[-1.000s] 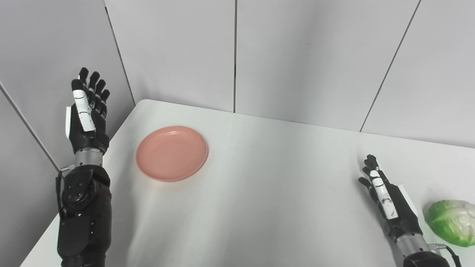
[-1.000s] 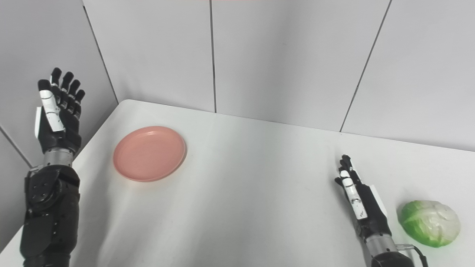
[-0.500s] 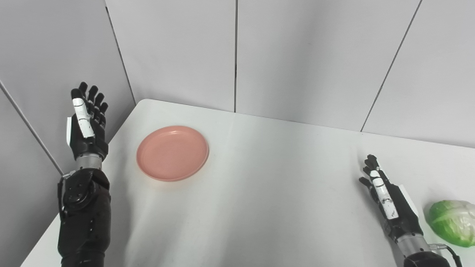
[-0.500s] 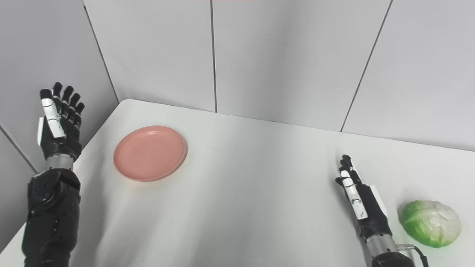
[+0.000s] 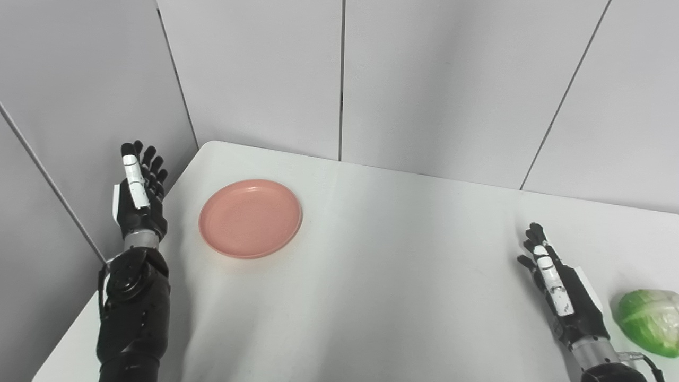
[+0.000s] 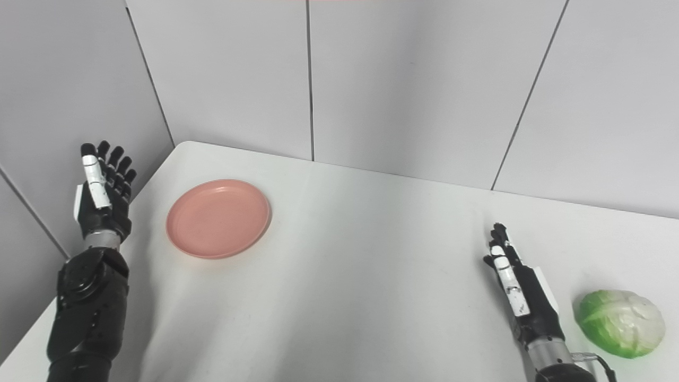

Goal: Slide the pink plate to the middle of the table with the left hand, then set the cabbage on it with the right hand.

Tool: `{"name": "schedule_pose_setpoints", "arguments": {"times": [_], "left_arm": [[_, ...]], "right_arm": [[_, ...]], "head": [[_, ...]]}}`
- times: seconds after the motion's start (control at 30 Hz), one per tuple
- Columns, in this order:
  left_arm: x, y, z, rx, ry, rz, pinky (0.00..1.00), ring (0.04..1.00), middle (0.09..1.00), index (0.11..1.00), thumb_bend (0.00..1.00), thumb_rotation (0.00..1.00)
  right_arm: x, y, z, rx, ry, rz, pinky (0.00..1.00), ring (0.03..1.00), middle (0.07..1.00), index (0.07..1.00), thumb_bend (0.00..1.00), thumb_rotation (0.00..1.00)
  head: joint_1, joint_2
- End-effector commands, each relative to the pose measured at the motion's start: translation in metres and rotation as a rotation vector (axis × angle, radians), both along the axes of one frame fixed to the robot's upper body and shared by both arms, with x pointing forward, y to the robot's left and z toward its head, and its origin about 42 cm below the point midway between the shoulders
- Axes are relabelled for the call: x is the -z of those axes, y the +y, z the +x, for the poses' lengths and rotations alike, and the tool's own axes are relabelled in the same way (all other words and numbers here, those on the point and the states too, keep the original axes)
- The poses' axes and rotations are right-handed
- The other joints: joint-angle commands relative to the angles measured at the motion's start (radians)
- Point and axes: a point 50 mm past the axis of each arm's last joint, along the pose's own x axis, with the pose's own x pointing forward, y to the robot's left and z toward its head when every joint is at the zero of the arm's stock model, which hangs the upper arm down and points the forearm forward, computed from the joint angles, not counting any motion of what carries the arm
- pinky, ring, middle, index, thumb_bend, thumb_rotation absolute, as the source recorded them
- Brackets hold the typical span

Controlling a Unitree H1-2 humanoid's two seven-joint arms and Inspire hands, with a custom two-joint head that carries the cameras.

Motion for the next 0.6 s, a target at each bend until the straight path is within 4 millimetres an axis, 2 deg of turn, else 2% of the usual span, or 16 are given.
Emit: {"name": "schedule_pose_setpoints", "arguments": {"times": [0.0,0.47,0.53,0.57], "left_arm": [[-0.023,0.002,0.014,-0.005,-0.07,0.033,0.97,0.96,0.958,0.958,0.76,1.0],[0.002,0.001,0.026,0.042,0.003,-0.026,1.0,0.969,0.96,0.975,0.75,1.0],[0.004,0.0,0.027,0.042,0.014,-0.029,0.99,0.966,0.959,0.971,0.77,1.0],[0.006,-0.001,0.027,0.043,0.02,-0.039,0.96,0.959,0.956,0.961,0.76,0.98]], "right_arm": [[-0.001,-0.003,0.002,0.008,0.012,-0.019,1.0,0.998,1.0,1.0,0.25,1.0],[-0.001,-0.003,0.002,0.006,0.019,-0.021,1.0,1.0,1.0,1.0,0.26,1.0],[-0.002,-0.003,0.001,0.003,0.019,-0.015,1.0,1.0,1.0,1.0,0.26,1.0],[-0.002,-0.003,0.001,0.003,0.017,-0.016,1.0,1.0,1.0,1.0,0.25,1.0]], "head": [[0.0,0.001],[-0.001,0.002],[-0.001,0.002],[-0.001,0.002]]}}
